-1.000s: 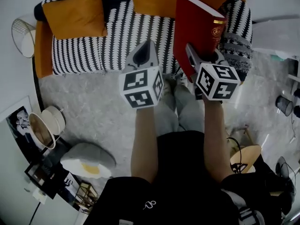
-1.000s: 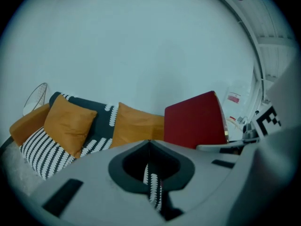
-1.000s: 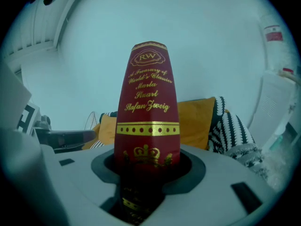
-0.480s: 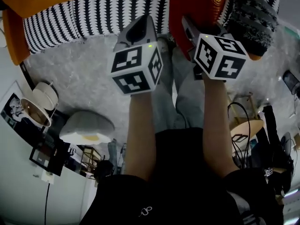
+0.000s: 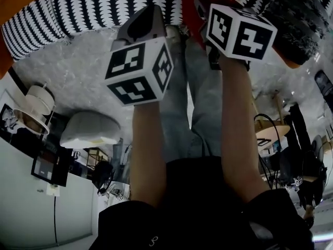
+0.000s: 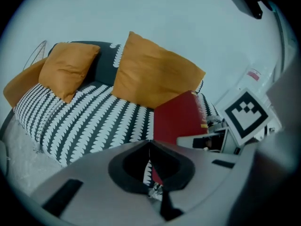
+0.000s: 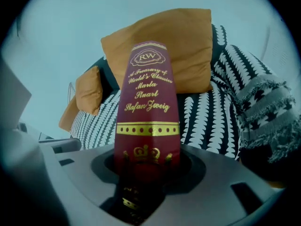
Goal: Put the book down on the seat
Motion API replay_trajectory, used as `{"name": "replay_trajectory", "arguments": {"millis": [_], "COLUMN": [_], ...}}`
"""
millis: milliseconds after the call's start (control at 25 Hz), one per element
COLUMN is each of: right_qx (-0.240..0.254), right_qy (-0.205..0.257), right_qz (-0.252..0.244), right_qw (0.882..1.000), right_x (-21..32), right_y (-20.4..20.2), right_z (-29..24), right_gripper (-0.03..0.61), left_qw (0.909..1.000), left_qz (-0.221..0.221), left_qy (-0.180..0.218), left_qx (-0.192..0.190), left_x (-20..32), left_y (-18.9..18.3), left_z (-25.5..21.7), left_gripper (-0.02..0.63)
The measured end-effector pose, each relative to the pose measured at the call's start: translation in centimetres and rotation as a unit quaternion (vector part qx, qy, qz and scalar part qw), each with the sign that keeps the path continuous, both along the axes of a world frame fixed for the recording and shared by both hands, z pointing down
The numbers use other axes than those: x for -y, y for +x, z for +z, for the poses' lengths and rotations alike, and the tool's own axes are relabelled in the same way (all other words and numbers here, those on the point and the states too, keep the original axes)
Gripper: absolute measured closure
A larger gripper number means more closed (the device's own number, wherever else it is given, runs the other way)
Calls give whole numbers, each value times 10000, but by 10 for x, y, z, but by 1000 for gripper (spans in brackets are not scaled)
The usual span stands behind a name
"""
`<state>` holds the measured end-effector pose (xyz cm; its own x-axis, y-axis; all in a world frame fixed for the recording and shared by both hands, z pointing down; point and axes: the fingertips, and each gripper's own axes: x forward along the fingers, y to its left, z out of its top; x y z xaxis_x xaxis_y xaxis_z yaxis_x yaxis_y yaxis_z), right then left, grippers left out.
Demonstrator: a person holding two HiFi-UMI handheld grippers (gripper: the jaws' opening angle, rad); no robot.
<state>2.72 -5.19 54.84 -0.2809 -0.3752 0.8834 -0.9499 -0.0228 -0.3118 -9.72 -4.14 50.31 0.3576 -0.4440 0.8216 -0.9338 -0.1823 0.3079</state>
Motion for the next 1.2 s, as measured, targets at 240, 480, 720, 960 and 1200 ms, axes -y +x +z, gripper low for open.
{"name": "replay_trajectory", "arguments": {"millis": [240, 480, 720, 960, 1200], "right_qx": [-263, -325, -262, 93, 249], "right_qy": [-441, -580, -932, -944, -574], "right_qz": [3, 71, -58, -62, -73], "right_qw": [9987, 9978, 9953, 9955, 9980], "right_x": [16, 21, 25, 17, 19], "right_y": [0, 13, -2, 0, -12], "right_z": [45, 88, 84, 71, 40], "right_gripper": [365, 365, 343, 268, 258], "left_qw": [9998, 9994, 9996, 9998, 9997], "left_qz": [-136, -230, -244, -175, -139], "left_qy": [-152, -243, -119, 2, 184], "left_qx": [-54, -52, -59, -45, -24], "left_x": [14, 12, 31, 31, 30], "left_y": [3, 16, 7, 22, 14], "left_z": [37, 84, 67, 49, 30], "left_gripper": [601, 601, 601, 601, 601]}}
